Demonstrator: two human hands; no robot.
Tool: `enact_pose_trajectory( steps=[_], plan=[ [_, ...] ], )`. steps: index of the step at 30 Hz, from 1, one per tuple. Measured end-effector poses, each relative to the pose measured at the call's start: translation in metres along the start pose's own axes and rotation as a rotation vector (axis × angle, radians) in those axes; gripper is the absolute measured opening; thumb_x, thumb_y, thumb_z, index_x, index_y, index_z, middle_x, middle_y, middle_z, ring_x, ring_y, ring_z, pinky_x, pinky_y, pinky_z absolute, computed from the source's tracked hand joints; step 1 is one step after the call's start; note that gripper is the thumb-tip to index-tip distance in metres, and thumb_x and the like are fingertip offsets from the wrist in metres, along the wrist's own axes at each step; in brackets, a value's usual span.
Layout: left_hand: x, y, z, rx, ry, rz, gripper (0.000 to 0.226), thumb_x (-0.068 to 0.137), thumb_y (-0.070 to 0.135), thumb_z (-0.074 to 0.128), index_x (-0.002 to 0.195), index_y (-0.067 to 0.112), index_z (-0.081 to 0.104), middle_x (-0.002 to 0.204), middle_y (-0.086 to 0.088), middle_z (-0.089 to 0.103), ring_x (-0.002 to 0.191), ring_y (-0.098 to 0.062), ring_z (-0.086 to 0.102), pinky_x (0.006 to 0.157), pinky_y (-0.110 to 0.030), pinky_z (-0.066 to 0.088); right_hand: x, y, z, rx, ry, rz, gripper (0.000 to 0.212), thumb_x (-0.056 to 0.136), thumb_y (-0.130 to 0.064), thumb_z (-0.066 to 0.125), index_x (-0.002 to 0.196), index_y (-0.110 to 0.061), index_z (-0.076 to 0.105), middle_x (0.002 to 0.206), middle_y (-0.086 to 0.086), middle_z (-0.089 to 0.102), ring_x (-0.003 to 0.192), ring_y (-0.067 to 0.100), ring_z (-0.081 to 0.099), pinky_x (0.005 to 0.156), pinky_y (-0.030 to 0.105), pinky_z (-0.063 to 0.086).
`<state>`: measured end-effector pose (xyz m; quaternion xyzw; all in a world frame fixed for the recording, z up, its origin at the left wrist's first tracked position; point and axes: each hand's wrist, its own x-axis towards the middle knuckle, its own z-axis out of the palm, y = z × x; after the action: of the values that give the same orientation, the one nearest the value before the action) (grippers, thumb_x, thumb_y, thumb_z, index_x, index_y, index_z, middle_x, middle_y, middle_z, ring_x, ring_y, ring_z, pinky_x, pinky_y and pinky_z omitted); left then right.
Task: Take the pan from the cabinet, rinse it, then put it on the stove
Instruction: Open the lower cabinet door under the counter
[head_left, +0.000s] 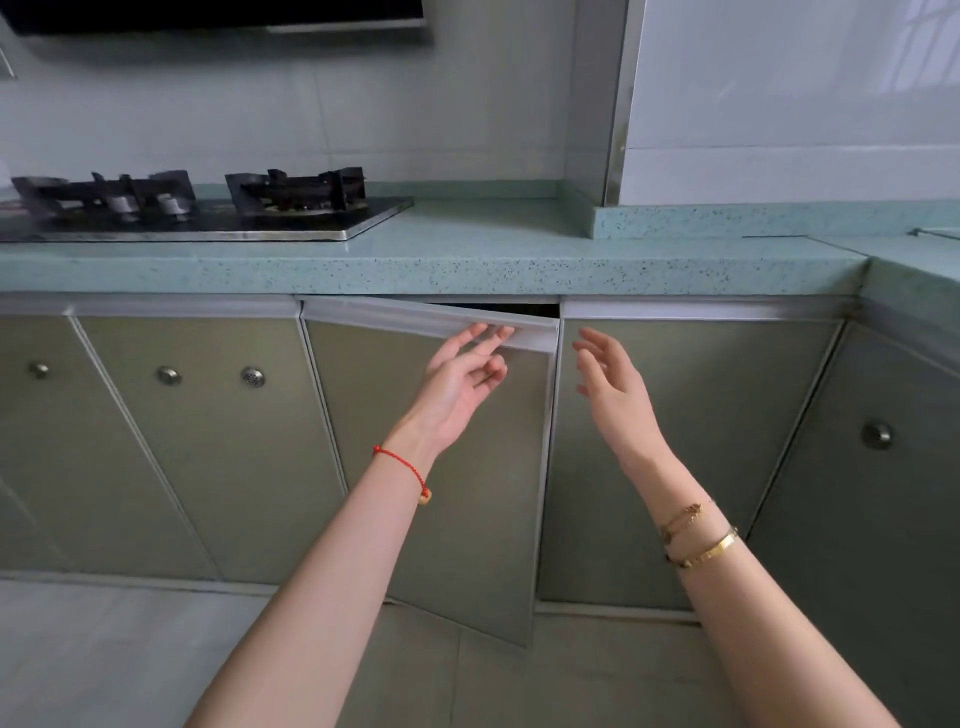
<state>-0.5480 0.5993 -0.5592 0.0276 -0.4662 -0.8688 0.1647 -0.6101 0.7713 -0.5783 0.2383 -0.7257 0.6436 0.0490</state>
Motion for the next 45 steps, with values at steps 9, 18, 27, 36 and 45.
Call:
enact_pose_trajectory(
  steps=[9,18,27,36,45],
  plan=[
    [-0.026,0.01,0.003,-0.006,-0.074,-0.032,0.027,0.093,-0.005,0.052,0.115,0.011,0.054,0.117,-0.014,0.069,0.055,-0.008,0.047,0.075,-0.025,0.047,0.0,-0.023,0.017,-0.041,-0.003,-0.231,0.024,0.102,-0.018,0.049,0.117,-0.019,0.067,0.109,-0.005,0.071,0.087,0.004,0.059,0.079,0.015,0.044],
    [-0.088,0.012,-0.015,0.528,0.162,0.257,0.041,0.09,-0.002,0.056,0.126,0.015,0.063,0.122,0.0,0.071,0.102,-0.009,0.065,0.097,-0.025,0.049,-0.044,-0.036,0.035,-0.011,-0.004,-0.356,0.016,0.099,-0.016,0.057,0.108,-0.015,0.07,0.076,-0.008,0.057,0.066,0.001,0.05,0.066,0.012,0.04],
    [-0.156,-0.005,-0.025,0.826,0.328,0.721,0.032,0.082,0.009,0.075,0.111,0.016,0.066,0.111,0.002,0.063,0.103,-0.014,0.065,0.089,-0.03,0.054,-0.1,-0.066,0.074,0.012,-0.175,-0.502,0.019,0.093,-0.009,0.063,0.11,-0.014,0.071,0.093,-0.001,0.069,0.083,0.011,0.069,0.078,0.022,0.054],
    [-0.199,0.015,-0.059,0.767,0.625,0.854,0.03,0.082,0.0,0.072,0.105,0.018,0.069,0.106,0.0,0.071,0.098,-0.019,0.069,0.087,-0.031,0.056,-0.111,-0.089,0.13,-0.089,-0.363,-0.697,0.02,0.093,-0.019,0.065,0.112,-0.02,0.072,0.096,-0.003,0.057,0.088,0.01,0.06,0.083,0.014,0.045],
    [-0.219,0.051,-0.122,0.753,0.934,0.91,0.025,0.086,0.0,0.07,0.109,0.012,0.073,0.108,-0.002,0.074,0.097,-0.013,0.071,0.092,-0.032,0.056,-0.119,-0.112,0.23,-0.196,-0.392,-0.859,0.022,0.091,-0.035,0.062,0.106,-0.019,0.067,0.117,0.001,0.058,0.11,0.025,0.05,0.095,0.041,0.043]
  ],
)
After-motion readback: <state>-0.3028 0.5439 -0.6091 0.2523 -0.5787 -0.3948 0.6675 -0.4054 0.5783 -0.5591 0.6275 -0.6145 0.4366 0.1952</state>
